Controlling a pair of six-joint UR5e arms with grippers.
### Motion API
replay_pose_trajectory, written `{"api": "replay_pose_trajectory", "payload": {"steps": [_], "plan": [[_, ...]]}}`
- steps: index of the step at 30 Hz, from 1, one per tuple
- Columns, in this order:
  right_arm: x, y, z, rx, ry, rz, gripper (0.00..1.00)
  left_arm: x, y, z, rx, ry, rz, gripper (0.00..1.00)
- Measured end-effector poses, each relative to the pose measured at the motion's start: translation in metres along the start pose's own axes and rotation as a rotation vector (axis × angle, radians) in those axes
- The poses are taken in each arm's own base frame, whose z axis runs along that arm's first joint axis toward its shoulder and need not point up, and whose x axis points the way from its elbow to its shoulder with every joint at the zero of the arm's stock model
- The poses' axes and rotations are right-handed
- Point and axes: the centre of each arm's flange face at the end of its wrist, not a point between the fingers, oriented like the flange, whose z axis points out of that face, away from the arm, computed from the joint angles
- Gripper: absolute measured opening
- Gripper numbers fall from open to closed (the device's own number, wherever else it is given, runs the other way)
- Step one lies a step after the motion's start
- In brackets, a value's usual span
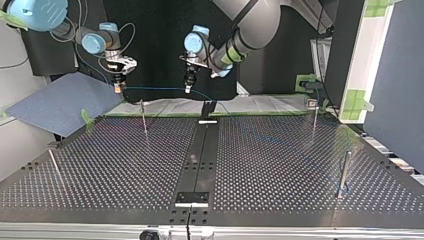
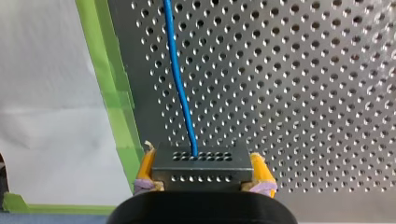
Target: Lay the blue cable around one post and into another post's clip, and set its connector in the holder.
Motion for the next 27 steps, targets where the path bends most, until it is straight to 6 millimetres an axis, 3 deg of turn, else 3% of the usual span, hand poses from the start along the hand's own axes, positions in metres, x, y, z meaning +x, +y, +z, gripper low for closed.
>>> {"api": "replay_pose_trajectory", "payload": {"steps": [16, 27], "plan": [[0.011, 0.035, 0.004, -0.056, 0.056, 0.025, 0.0, -0.01, -0.045, -0.001, 0.043, -0.026, -0.031, 0.01], [0.019, 0.052, 0.01, -0.075, 0.073, 0.025, 0.0, -0.019, -0.064, -0.001, 0.064, -0.048, -0.044, 0.01]]}}
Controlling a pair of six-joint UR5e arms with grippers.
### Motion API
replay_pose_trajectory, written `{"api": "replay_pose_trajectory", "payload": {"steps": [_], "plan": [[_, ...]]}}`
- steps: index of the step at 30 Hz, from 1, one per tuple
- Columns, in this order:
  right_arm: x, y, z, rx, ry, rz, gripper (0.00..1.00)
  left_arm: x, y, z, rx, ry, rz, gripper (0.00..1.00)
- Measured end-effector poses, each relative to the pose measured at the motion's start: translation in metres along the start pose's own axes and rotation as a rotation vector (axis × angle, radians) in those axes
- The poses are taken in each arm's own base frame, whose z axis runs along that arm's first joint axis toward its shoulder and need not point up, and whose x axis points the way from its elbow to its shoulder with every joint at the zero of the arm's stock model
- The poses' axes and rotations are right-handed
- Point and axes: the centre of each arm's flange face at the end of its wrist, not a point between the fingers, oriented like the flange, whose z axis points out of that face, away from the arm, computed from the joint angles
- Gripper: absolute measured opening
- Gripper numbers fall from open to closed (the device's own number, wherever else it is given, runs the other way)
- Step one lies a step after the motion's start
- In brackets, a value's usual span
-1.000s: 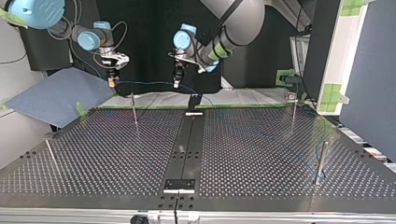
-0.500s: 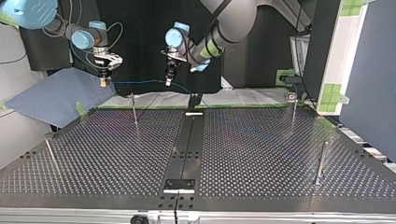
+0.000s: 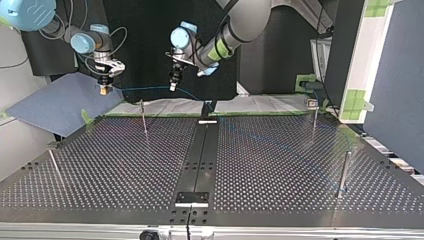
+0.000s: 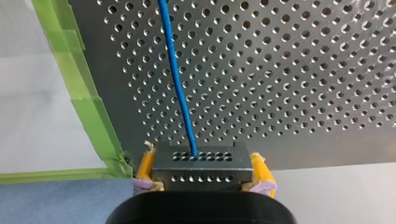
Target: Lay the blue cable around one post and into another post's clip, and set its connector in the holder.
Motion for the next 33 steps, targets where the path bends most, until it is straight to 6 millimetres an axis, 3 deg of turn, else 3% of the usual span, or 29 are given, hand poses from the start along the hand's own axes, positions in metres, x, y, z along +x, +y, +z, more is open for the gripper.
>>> {"api": "replay_pose_trajectory", "payload": {"steps": [12, 20, 33], "plan": [[0.008, 0.004, 0.011, 0.014, 0.016, 0.017, 0.0, -0.005, -0.017, 0.001, 0.021, -0.01, -0.017, 0.01], [0.01, 0.007, 0.014, 0.012, 0.021, 0.021, 0.0, 0.013, -0.027, 0.002, 0.02, 0.03, 0.003, 0.01], [0.016, 0.01, 0.022, 0.016, 0.031, 0.018, 0.0, 0.0, -0.036, 0.022, 0.016, 0.016, -0.005, 0.01]]}}
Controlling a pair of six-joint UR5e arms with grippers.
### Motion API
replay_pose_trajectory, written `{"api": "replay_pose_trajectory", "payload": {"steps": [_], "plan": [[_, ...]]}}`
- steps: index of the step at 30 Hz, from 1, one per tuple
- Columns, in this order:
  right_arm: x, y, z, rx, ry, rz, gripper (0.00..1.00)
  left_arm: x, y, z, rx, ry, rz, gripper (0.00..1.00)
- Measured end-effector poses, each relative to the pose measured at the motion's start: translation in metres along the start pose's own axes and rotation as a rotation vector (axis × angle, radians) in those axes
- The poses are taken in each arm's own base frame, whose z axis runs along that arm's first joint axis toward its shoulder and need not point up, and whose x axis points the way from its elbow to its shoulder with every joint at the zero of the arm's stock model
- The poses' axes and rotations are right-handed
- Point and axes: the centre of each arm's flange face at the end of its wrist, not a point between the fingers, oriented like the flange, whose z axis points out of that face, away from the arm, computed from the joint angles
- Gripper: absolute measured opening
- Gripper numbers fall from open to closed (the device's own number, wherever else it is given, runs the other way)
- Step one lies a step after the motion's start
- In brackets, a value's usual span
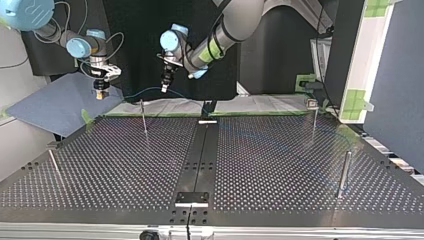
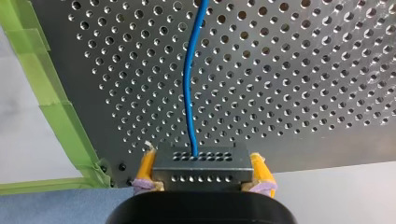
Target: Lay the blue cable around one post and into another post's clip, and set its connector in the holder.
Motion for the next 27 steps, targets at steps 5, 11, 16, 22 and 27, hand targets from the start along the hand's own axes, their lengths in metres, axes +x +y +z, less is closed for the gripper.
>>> {"api": "replay_pose_trajectory", "payload": {"steps": [5, 11, 16, 22, 27], "plan": [[0.002, 0.001, 0.002, 0.0, 0.004, 0.002, 0.0, -0.002, 0.003, 0.004, -0.006, 0.002, 0.002, 0.01], [0.004, 0.003, 0.004, -0.002, 0.008, 0.004, 0.0, -0.002, 0.008, 0.007, -0.014, 0.005, 0.006, 0.01], [0.005, 0.005, 0.006, -0.003, 0.012, 0.004, 0.0, -0.003, 0.014, 0.012, -0.023, 0.004, 0.007, 0.01], [0.006, 0.006, 0.008, -0.002, 0.014, 0.004, 0.0, -0.008, 0.014, 0.018, -0.027, -0.002, 0.007, 0.01], [0.007, 0.005, 0.009, 0.0, 0.017, 0.002, 0.0, -0.013, 0.012, 0.023, -0.028, -0.007, 0.007, 0.01]]}}
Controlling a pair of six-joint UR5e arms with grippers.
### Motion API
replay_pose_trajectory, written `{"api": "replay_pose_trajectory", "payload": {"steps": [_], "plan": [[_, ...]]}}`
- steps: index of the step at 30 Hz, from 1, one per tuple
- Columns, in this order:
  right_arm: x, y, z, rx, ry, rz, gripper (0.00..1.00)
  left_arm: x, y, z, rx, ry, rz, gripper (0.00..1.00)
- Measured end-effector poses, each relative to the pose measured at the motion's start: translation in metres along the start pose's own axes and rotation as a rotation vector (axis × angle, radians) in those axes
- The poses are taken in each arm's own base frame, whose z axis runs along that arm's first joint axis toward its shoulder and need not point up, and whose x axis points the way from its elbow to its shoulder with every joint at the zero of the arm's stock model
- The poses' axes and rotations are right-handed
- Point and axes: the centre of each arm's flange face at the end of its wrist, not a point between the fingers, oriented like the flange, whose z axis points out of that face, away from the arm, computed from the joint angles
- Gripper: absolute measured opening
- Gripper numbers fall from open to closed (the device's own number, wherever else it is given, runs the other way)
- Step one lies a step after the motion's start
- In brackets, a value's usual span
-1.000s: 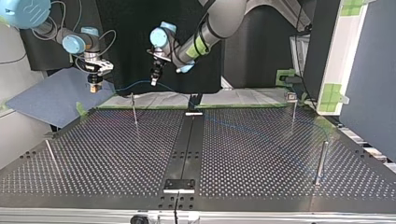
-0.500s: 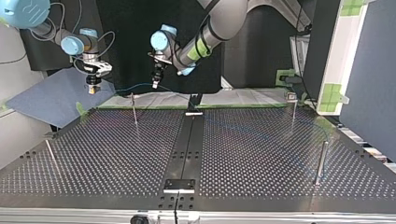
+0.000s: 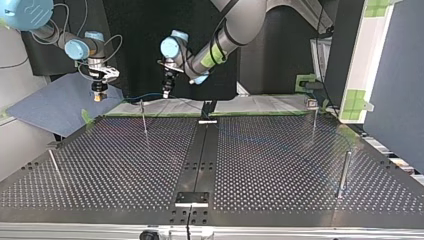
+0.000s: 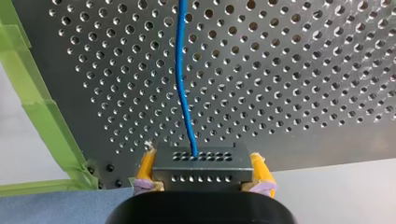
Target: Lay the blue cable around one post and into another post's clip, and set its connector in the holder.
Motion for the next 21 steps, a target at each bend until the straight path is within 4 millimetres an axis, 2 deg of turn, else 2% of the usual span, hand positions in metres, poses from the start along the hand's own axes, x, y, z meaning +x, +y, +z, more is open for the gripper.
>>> {"api": "replay_pose_trajectory", "payload": {"steps": [21], "plan": [[0.002, 0.001, 0.004, 0.002, 0.001, 0.003, 0.0, -0.003, 0.012, 0.011, -0.019, -0.001, 0.014, 0.01]]}}
